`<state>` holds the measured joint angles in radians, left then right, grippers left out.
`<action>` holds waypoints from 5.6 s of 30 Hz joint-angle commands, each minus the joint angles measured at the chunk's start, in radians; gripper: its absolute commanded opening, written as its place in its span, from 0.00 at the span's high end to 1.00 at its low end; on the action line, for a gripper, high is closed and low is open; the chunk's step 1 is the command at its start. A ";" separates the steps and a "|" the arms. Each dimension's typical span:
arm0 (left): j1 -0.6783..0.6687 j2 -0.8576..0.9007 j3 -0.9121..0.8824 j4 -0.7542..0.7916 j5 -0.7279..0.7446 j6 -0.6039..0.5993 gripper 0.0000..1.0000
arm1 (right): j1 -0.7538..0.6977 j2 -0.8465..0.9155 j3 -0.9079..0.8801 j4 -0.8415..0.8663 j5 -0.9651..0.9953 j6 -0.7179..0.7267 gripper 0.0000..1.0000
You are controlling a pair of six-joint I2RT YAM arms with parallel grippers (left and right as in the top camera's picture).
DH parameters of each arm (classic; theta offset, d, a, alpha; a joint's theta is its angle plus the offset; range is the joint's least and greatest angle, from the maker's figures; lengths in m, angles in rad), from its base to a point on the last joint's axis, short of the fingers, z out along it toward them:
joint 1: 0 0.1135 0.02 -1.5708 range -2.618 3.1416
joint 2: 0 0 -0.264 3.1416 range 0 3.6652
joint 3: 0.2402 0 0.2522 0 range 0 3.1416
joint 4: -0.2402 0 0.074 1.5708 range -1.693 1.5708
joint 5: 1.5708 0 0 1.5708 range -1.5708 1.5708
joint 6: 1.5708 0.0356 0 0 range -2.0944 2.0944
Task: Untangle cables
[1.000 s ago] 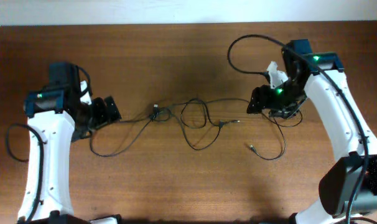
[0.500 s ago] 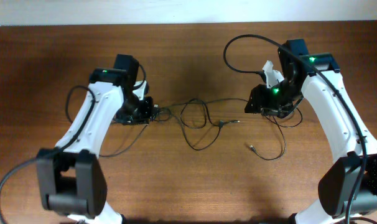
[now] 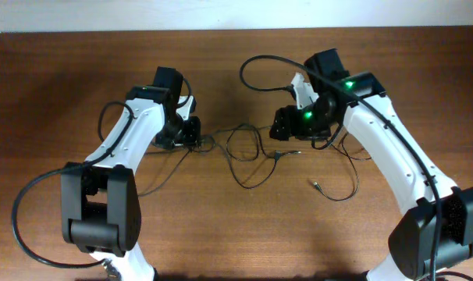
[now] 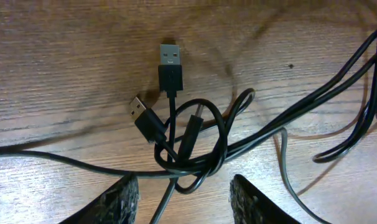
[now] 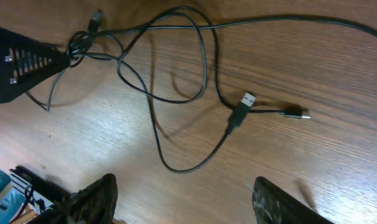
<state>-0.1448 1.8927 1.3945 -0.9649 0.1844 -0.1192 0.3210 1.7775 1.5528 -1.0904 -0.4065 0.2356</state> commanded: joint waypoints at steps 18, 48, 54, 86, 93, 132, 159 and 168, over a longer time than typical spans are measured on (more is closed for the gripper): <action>-0.013 0.011 -0.101 0.108 0.309 0.256 0.94 | 0.060 0.005 -0.358 0.547 -0.187 0.119 0.29; -0.071 0.011 -0.101 0.063 0.353 0.271 0.91 | 0.210 0.211 -0.360 0.890 0.139 0.392 0.63; -0.071 0.011 -0.101 0.062 0.310 0.265 0.93 | 0.157 0.138 -0.357 0.878 -0.012 0.373 0.96; -0.071 0.011 -0.101 0.131 0.325 0.169 0.79 | -0.333 -0.465 -0.484 -0.032 -0.028 0.138 0.96; -0.140 0.011 -0.101 0.179 0.343 0.274 0.71 | -0.333 -0.463 -0.538 -0.028 -0.028 0.138 0.96; -0.232 0.009 0.021 0.179 -0.059 0.218 0.50 | -0.162 -0.462 -0.566 0.122 -0.031 0.154 0.01; -0.233 0.011 -0.086 0.346 -0.050 0.210 0.74 | -0.162 -0.310 -0.566 0.400 -0.071 0.191 0.01; -0.233 0.048 -0.088 0.345 -0.050 0.194 0.98 | -0.162 -0.310 -0.566 0.401 -0.072 0.191 0.01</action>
<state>-0.3767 1.9125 1.3190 -0.6220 0.1299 0.0860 0.1516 1.4628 0.9890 -0.6941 -0.4660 0.4232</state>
